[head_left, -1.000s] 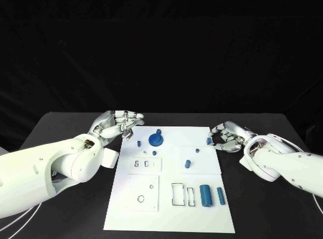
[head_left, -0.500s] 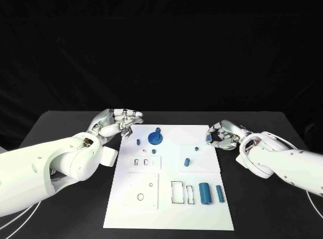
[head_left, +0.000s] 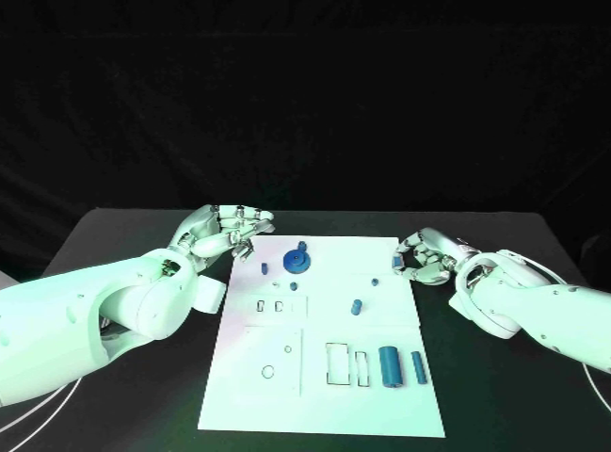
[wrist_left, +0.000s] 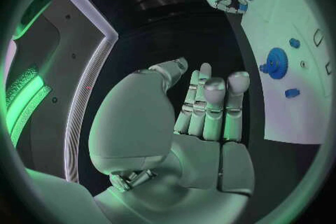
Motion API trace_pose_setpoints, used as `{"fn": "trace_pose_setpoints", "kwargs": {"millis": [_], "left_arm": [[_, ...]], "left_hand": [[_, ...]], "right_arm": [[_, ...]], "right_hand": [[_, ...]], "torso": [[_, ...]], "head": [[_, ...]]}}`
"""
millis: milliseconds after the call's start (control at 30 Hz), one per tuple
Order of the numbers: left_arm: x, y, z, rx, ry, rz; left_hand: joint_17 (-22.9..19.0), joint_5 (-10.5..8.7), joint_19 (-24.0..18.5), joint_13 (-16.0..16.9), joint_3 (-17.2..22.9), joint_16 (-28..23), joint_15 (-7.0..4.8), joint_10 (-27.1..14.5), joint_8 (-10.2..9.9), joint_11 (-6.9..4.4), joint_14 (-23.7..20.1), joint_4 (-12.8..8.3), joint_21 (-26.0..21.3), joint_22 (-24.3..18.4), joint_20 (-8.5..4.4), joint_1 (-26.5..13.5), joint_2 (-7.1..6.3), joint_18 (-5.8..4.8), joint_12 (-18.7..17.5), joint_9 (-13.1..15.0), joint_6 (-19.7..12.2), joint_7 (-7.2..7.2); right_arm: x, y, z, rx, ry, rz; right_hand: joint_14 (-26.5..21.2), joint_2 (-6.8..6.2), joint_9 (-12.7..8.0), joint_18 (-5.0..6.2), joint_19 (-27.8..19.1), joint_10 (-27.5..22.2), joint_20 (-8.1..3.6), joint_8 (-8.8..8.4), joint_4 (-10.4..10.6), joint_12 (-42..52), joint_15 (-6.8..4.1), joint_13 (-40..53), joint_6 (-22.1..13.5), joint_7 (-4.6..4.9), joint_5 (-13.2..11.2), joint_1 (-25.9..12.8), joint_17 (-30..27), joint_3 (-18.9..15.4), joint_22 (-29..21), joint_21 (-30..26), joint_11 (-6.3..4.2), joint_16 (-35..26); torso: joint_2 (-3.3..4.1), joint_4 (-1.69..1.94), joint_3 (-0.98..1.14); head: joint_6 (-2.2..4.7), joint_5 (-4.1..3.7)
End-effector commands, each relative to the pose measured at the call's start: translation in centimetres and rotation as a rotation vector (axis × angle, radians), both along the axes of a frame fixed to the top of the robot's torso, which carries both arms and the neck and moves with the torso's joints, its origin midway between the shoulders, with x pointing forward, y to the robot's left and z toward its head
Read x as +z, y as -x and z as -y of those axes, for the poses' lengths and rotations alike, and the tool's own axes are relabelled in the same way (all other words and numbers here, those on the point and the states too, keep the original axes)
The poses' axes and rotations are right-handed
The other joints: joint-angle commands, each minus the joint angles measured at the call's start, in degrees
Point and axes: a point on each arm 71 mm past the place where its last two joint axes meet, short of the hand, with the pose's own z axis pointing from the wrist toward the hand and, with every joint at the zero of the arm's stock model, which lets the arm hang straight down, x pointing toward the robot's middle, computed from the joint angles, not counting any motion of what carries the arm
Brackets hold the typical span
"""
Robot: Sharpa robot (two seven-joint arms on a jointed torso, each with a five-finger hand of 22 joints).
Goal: Assemble the parts on the task board
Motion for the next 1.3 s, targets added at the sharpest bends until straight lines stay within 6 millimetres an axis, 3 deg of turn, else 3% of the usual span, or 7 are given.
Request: {"fn": "trace_pose_setpoints", "kwargs": {"millis": [33, 467, 600, 867, 967, 1167, 1300], "left_arm": [[0.1, 0.1, 0.2, -0.018, 0.008, 0.006], [0.0, -0.1, 0.1, -0.014, 0.006, 0.004], [0.0, -0.2, 0.1, -0.013, 0.004, 0.002], [-0.2, -0.4, 0.6, -0.017, 0.007, -0.007], [-0.3, -0.3, 0.9, -0.023, 0.011, -0.014], [-0.5, -0.3, 1.3, -0.022, 0.011, -0.027], [-0.5, -0.3, 1.5, -0.022, 0.011, -0.035]], "left_hand": [[-0.1, -0.21, -0.1, 0.1, 0.1, 0.3, 0.0, -0.3, -0.3, -0.01, 0.4, -0.3, 0.3, 0.1, 0.2, 0.0, 0.56, -1.1, 0.2, 0.1, -0.5, 0.05], [-0.1, -0.22, -0.1, 0.1, 0.2, 0.4, 0.0, -0.4, -0.3, -0.02, 0.4, -0.4, 0.3, 0.1, 0.21, 0.1, 0.61, -1.09, 0.2, 0.1, -0.5, 0.03], [-0.1, -0.22, -0.1, 0.1, 0.2, 0.4, 0.0, -0.4, -0.3, -0.02, 0.4, -0.4, 0.3, 0.1, 0.21, 0.1, 0.61, -1.09, 0.2, 0.1, -0.5, 0.03], [-0.1, -0.25, -0.1, 0.1, 0.2, 0.4, 0.0, -0.4, -0.2, -0.02, 0.4, -0.4, 0.3, 0.1, 0.21, 0.1, 0.63, -1.09, 0.2, 0.1, -0.5, 0.02], [-0.1, -0.28, -0.2, 0.1, 0.2, 0.5, 0.0, -0.4, -0.2, 0.0, 0.4, -0.4, 0.4, 0.1, 0.21, 0.0, 0.64, -1.09, 0.3, 0.2, -0.5, 0.04], [-0.2, -0.32, -0.2, 0.1, 0.1, 0.6, 0.02, -0.4, -0.2, 0.02, 0.4, -0.3, 0.4, 0.2, 0.22, -0.2, 0.6, -1.1, 0.3, 0.2, -0.5, 0.06], [-0.2, -0.33, -0.2, 0.2, 0.1, 0.6, 0.03, -0.4, -0.2, 0.03, 0.4, -0.3, 0.4, 0.2, 0.23, -0.2, 0.61, -1.09, 0.3, 0.2, -0.5, 0.06]], "right_arm": [[-0.1, 0.2, -0.2, 0.005, 0.004, 0.016], [2.5, 0.5, -2.0, -0.055, -0.058, 0.094], [3.4, 0.9, -4.1, -0.032, -0.071, 0.092], [3.8, 2.6, -9.6, 0.088, -0.071, 0.074], [3.6, 3.4, -11.7, 0.144, -0.061, 0.071], [2.5, 4.8, -15.2, 0.206, -0.047, 0.037], [1.5, 5.6, -17.1, 0.23, -0.025, 0.02]], "right_hand": [[6.0, 1.15, 0.8, -0.4, 6.0, 4.9, -0.71, 1.22, -0.5, 0.5, -0.68, 14.1, 1.0, -0.7, -3.0, 0.2, 15.1, 1.4, 15.1, 0.3, -0.73, 0.3], [6.0, 0.0, 1.5, -0.4, 6.0, 5.9, -1.43, 2.89, -0.2, 1.6, -1.33, 15.0, 1.7, -1.4, 0.0, -2.9, 15.1, 2.3, 15.1, 0.3, -1.36, 0.3], [6.0, 0.24, 1.6, -0.4, 6.0, 5.9, -1.5, 3.26, 0.0, 1.7, -1.42, 15.1, 2.0, -1.6, 0.1, -3.4, 15.1, 2.5, 15.1, 0.3, -1.52, 0.3], [6.0, 0.35, 1.8, -0.4, 6.0, 5.9, -1.62, 3.56, 0.5, 1.7, -1.53, 15.1, 1.8, -1.7, 0.1, -4.5, 15.1, 2.5, 15.1, 0.3, -1.65, 0.3], [6.0, 0.38, 1.8, -0.4, 6.0, 5.9, -1.65, 3.6, 0.7, 1.7, -1.55, 15.1, 1.7, -1.7, 0.0, -4.8, 15.1, 2.5, 15.1, 0.3, -1.65, 0.3], [6.0, 0.18, 1.9, -0.4, 6.0, 5.9, -1.69, 3.82, 0.5, 1.7, -1.61, 15.1, 1.8, -1.86, 0.1, -4.8, 15.1, 2.5, 15.1, 0.3, -1.75, 0.3], [6.0, 0.16, 1.9, -0.4, 6.0, 5.9, -1.7, 3.86, 0.4, 1.7, -1.63, 15.1, 1.8, -1.87, 0.2, -4.8, 15.1, 2.5, 15.1, 0.3, -1.77, 0.3]], "torso": [[-0.02, 0.02, -0.01], [-0.25, -0.05, -0.11], [-0.46, -0.05, -0.17], [-0.92, 0.39, -0.41], [-1.12, 0.62, -0.55], [-1.39, 0.61, -0.88], [-1.41, 0.67, -0.93]], "head": [[0.0, -0.1], [-0.01, -0.16], [-0.36, 0.09], [-1.33, 0.51], [-1.73, 0.73], [-2.31, 1.35], [-2.61, 1.59]]}}
